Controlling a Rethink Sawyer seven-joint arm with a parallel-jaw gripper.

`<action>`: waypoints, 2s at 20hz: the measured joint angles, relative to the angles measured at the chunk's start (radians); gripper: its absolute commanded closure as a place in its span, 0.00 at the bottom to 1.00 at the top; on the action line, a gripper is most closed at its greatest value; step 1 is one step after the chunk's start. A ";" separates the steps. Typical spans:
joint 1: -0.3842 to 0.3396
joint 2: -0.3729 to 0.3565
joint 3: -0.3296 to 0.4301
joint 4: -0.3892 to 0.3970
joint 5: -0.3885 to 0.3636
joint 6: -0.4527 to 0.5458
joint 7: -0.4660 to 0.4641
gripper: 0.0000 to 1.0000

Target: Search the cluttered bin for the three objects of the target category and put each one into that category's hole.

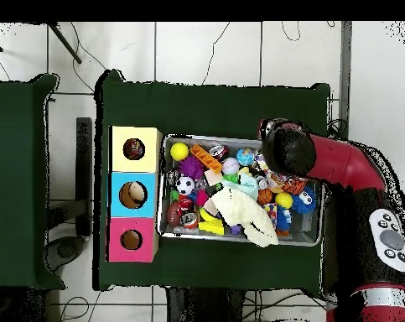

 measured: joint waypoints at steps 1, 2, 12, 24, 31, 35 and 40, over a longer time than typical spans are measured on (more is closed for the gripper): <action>-0.006 0.007 -0.001 0.000 -0.011 0.002 0.000 1.00; -0.012 0.013 -0.001 0.000 -0.018 0.008 0.000 1.00; -0.045 0.020 0.002 0.000 -0.018 0.154 0.000 1.00; -0.055 -0.024 0.046 0.001 -0.006 0.317 0.000 0.00; -0.060 -0.049 0.077 0.008 -0.007 0.317 0.000 0.00; -0.065 -0.055 0.085 0.019 -0.008 0.302 0.000 0.00; -0.070 -0.049 0.085 0.022 -0.010 0.263 0.000 0.00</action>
